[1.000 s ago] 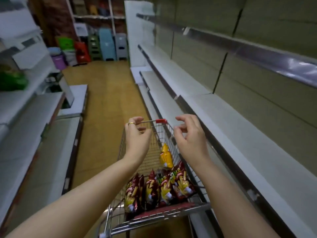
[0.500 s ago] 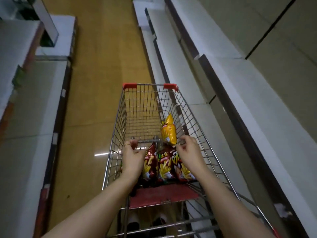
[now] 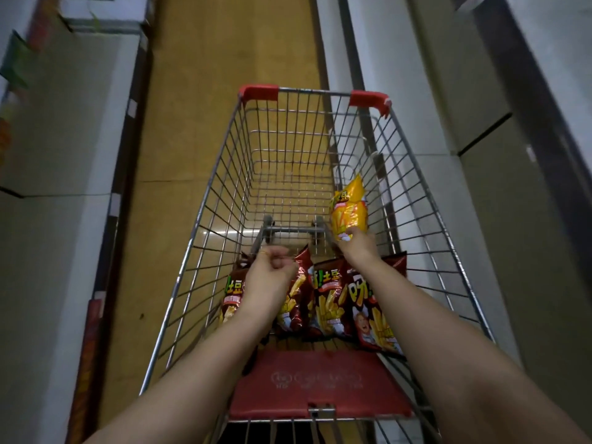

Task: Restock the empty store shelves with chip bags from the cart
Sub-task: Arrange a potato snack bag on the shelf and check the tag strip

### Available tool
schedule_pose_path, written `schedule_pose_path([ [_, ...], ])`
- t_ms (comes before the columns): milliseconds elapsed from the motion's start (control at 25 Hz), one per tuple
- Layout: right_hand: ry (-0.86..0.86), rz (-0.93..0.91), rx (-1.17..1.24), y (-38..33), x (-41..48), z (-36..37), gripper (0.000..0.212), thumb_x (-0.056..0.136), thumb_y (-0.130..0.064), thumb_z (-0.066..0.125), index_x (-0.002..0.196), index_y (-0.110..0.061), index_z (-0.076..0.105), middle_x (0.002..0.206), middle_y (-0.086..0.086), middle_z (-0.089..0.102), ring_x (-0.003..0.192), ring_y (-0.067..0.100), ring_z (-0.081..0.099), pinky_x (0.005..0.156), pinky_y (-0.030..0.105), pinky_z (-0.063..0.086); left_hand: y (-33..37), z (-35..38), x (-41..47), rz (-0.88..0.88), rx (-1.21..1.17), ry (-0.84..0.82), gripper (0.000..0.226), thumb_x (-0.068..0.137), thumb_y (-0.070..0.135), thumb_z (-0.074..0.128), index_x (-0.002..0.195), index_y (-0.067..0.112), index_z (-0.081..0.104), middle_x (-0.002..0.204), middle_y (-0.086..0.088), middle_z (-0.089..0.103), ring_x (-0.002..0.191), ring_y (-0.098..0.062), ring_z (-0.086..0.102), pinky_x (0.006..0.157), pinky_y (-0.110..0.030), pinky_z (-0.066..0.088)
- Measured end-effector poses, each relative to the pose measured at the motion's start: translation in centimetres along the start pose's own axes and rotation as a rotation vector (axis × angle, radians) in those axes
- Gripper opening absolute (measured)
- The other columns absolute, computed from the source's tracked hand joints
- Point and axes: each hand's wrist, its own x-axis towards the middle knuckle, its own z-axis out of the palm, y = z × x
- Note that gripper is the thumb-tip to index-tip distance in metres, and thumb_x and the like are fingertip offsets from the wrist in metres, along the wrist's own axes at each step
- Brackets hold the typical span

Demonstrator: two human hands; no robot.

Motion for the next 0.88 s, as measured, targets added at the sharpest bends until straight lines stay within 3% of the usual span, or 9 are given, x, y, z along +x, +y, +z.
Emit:
schedule_pose_path([
  [80,-0.066,0.065,-0.068,0.5,2.6,1.4,0.041,0.092,-0.031,0.053,0.129,-0.014,0.052,0.137,0.019,0.029,0.116,0.037,0.045,0.100,0.035,0.042,-0.7,0.6,0.9,-0.018,0.020,-0.022,0.019,0.089,0.006,0.057,0.091,0.024,0.053,0.089,-0.004,0.059,0.089,-0.022,0.058,0.088,-0.039,0.049],
  [160,-0.071,0.216,-0.060,1.2,4.6,2.5,0.056,0.088,-0.032,0.057,0.136,-0.009,0.041,0.138,0.017,0.032,0.121,0.035,0.042,0.103,0.038,0.040,-1.5,0.8,1.3,-0.033,0.034,-0.027,0.017,0.089,0.008,0.058,0.091,0.025,0.053,0.091,-0.003,0.060,0.091,-0.023,0.058,0.089,-0.040,0.049],
  [280,0.020,0.346,0.177,1.7,5.4,3.5,0.059,0.088,-0.015,0.053,0.141,-0.006,0.030,0.138,0.016,0.040,0.124,0.034,0.043,0.104,0.041,0.039,-2.3,0.3,1.1,-0.042,0.068,-0.013,0.015,0.089,0.010,0.058,0.098,0.021,0.055,0.096,-0.005,0.061,0.091,-0.023,0.060,0.083,-0.036,0.049],
  [360,0.063,0.281,0.312,1.5,4.3,3.0,0.050,0.090,-0.011,0.041,0.140,-0.010,0.034,0.132,0.015,0.047,0.118,0.035,0.047,0.099,0.040,0.041,-2.4,-0.1,0.9,-0.037,0.064,0.010,0.016,0.090,0.009,0.058,0.103,0.016,0.055,0.093,-0.004,0.060,0.088,-0.020,0.058,0.074,-0.029,0.048],
  [440,0.101,0.176,0.305,1.5,2.7,1.8,0.041,0.093,-0.008,0.037,0.133,-0.009,0.043,0.119,0.012,0.054,0.104,0.031,0.053,0.082,0.030,0.043,-2.0,-0.3,0.6,-0.025,0.047,0.019,0.016,0.090,0.008,0.057,0.104,0.015,0.055,0.092,-0.005,0.060,0.085,-0.019,0.057,0.070,-0.026,0.046],
  [600,0.161,-0.061,0.278,0.1,-3.1,-2.6,0.030,0.093,-0.002,0.046,0.112,-0.010,0.066,0.125,0.011,0.058,0.083,0.026,0.060,0.055,0.022,0.046,-1.2,0.0,-0.6,-0.006,0.054,-0.001,0.014,0.089,0.013,0.060,0.101,0.019,0.055,0.102,-0.007,0.063,0.097,-0.024,0.060,0.088,-0.039,0.048],
  [720,0.130,-0.173,0.616,-1.0,-9.0,-5.6,0.026,0.092,0.000,0.049,0.095,-0.011,0.072,0.119,0.007,0.063,0.100,0.037,0.060,0.072,0.035,0.054,-0.2,-0.8,-2.3,0.041,0.045,0.041,0.028,0.089,0.023,0.061,0.113,0.012,0.053,0.113,-0.010,0.061,0.107,-0.026,0.058,0.096,-0.042,0.046],
  [800,0.074,-0.234,0.779,-1.5,-13.0,-7.5,0.032,0.088,0.004,0.051,0.080,-0.018,0.073,0.103,0.004,0.068,0.104,0.027,0.061,0.079,0.029,0.051,1.3,-2.0,-3.7,0.096,0.032,0.059,0.044,0.089,0.035,0.060,0.123,0.010,0.048,0.121,-0.007,0.057,0.113,-0.024,0.055,0.098,-0.039,0.044],
  [880,0.034,-0.294,0.828,-1.7,-16.4,-9.0,0.043,0.083,0.009,0.052,0.065,-0.024,0.073,0.091,0.000,0.069,0.096,0.021,0.062,0.085,0.032,0.049,3.5,-3.2,-5.5,0.153,-0.016,0.029,0.055,0.090,0.044,0.054,0.132,0.010,0.043,0.123,0.000,0.050,0.116,-0.017,0.049,0.096,-0.031,0.038],
])
